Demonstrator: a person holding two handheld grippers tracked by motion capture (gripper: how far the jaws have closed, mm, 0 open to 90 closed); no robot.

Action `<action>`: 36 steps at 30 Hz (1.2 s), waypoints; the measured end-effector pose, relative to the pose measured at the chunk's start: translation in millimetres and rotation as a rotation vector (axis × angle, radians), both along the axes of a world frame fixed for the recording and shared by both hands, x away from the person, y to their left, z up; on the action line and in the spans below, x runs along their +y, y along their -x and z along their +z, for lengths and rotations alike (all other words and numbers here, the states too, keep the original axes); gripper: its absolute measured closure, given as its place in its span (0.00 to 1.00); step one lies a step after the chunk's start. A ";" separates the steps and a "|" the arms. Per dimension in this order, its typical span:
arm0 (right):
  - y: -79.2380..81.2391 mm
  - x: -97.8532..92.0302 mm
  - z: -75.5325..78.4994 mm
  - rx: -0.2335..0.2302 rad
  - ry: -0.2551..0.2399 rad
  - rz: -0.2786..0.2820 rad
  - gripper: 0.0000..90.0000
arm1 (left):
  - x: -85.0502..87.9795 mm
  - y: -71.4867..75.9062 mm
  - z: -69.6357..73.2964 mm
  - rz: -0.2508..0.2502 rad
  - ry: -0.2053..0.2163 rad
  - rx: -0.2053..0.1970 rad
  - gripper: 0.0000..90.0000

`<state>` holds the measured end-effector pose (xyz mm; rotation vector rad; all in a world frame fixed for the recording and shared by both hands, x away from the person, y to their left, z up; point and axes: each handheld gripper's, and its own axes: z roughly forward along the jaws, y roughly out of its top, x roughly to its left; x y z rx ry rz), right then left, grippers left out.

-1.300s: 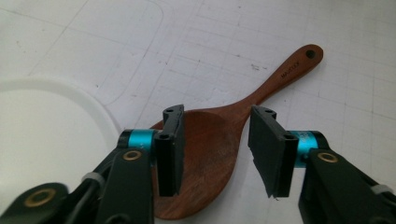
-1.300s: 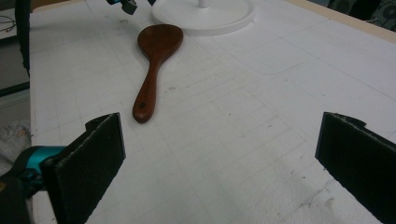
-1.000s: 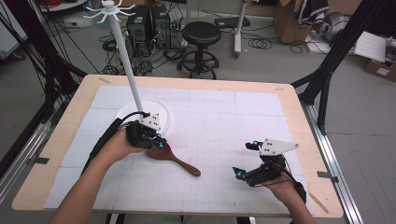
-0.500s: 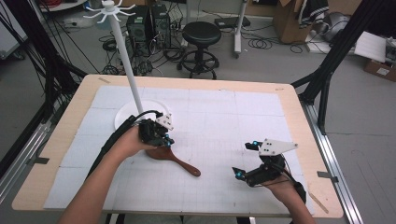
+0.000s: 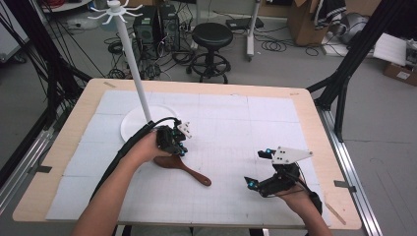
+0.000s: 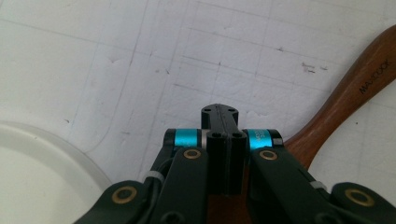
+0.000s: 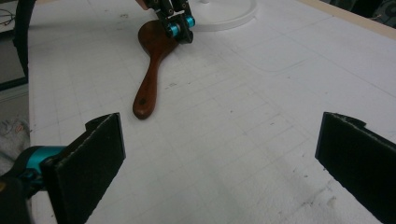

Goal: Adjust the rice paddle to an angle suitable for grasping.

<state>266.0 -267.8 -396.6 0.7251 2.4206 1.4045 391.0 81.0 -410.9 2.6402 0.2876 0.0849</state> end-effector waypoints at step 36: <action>0.9 1.2 -0.9 0.006 0.009 0.006 0.01 | 29.7 25.6 -4.8 -0.015 -0.152 0.085 1.00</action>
